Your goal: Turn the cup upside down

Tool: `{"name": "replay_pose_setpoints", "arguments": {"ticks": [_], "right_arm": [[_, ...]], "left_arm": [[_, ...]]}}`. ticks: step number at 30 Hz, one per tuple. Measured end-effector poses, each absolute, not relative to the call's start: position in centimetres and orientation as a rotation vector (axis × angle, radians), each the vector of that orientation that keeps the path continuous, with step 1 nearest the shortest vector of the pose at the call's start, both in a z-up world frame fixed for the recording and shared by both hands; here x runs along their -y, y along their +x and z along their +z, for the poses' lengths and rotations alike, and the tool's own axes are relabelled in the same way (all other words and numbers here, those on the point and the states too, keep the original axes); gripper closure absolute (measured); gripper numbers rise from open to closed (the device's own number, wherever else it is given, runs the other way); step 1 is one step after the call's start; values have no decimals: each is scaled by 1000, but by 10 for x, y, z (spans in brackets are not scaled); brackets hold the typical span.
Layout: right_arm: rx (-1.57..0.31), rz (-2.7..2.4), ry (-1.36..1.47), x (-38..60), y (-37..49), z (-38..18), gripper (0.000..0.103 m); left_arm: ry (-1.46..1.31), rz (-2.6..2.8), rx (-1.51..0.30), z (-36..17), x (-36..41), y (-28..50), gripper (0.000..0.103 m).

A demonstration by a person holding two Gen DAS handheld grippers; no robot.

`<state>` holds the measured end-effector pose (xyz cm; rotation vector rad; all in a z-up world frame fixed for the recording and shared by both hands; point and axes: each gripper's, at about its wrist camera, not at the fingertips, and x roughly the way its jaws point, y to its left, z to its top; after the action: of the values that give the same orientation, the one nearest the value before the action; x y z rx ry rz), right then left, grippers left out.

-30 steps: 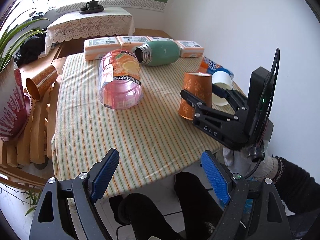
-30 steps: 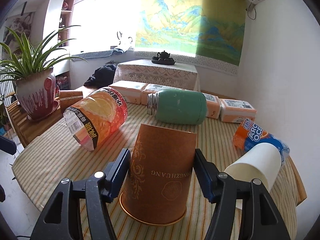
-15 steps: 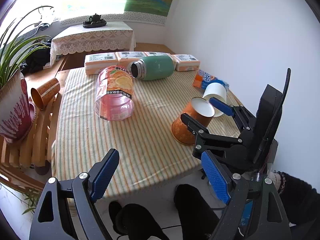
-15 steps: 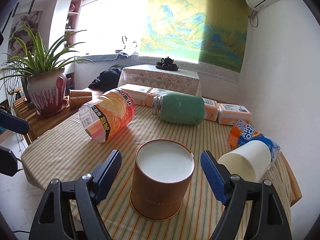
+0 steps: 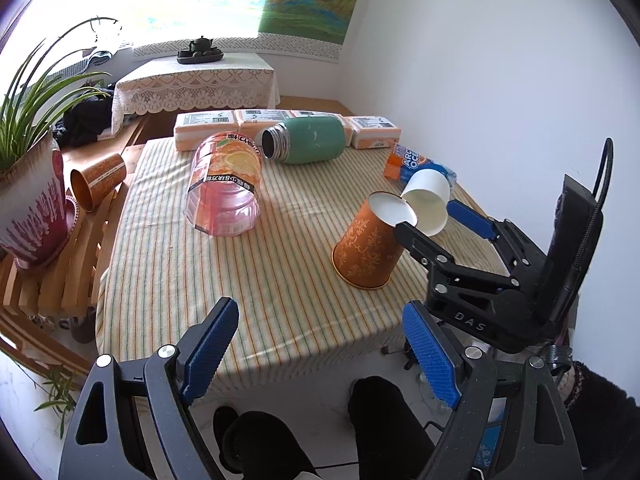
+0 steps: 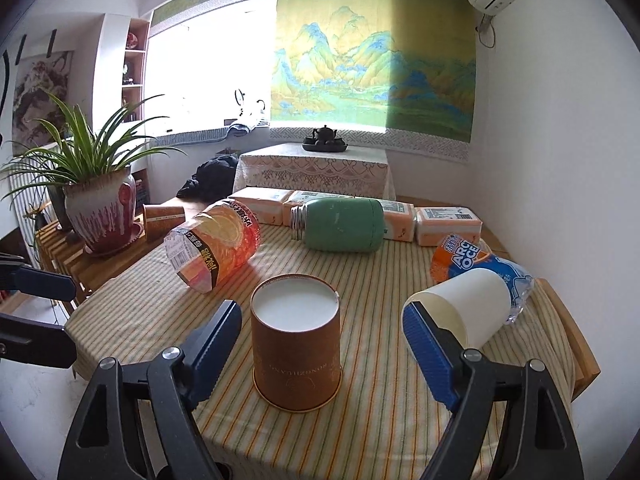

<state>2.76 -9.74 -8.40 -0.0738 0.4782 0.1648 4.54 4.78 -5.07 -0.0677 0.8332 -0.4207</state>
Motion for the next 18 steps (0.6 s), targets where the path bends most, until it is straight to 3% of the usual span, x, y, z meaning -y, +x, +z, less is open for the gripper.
{"name": "replay_pose_setpoints", "arguments": {"ticks": [10,18], "right_arm": [[-526,100,14,132,-6,-82,23],[-440,-22,13,150,-40,-58,23]], "left_arm": [[-22,-264,-664,-45,-33,25,16],[1,-100,-437,-31,-20,-4,16]]}}
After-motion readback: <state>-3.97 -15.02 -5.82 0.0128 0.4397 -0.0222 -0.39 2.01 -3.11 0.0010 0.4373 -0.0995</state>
